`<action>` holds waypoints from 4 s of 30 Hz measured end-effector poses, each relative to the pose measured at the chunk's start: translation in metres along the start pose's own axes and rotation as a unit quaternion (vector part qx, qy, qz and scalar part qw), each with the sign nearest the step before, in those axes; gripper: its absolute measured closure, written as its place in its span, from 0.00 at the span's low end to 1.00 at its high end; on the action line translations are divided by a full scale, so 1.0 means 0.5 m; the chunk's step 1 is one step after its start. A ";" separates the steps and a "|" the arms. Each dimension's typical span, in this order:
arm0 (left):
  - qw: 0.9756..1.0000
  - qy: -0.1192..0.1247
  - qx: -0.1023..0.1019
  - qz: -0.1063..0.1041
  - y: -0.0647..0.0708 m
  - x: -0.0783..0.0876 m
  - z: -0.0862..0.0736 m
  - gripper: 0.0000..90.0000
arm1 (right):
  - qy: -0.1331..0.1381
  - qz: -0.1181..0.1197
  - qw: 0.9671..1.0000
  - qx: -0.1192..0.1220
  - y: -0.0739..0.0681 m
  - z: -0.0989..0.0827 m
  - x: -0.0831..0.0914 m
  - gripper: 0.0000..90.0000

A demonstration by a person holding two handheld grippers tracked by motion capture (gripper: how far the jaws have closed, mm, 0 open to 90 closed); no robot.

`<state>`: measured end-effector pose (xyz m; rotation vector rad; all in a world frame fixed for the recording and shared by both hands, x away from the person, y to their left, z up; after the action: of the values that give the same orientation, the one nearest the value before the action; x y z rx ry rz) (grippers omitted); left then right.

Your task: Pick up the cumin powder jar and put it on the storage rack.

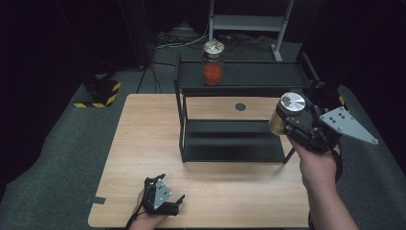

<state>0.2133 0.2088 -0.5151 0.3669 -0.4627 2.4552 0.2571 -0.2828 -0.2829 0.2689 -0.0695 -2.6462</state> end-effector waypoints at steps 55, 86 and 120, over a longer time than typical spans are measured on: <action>1.000 0.017 0.013 -0.003 -0.007 0.007 -0.008 0.01 | 0.027 -0.046 0.999 -0.008 0.041 0.047 -0.214 0.38; 0.999 0.025 0.023 -0.003 -0.011 0.011 -0.013 0.01 | 0.016 -0.059 0.998 -0.010 0.055 0.014 -0.297 0.38; 0.999 0.025 0.024 -0.003 -0.012 0.011 -0.013 0.01 | 0.012 -0.061 0.998 -0.017 0.061 0.003 -0.304 0.37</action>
<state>0.2117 0.2188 -0.5176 0.3249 -0.3805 2.4673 0.4026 -0.2394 -0.2515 0.3026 -0.0007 -2.7619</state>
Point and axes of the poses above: each handheld gripper's, and its own axes: x roughly backward along the jaws, z roughly out of its top, y roughly to its right, the point moved 5 cm from there along -x, roughly forward along the jaws, and after that the axes turned 7 degrees about y, right-handed, at the moved point
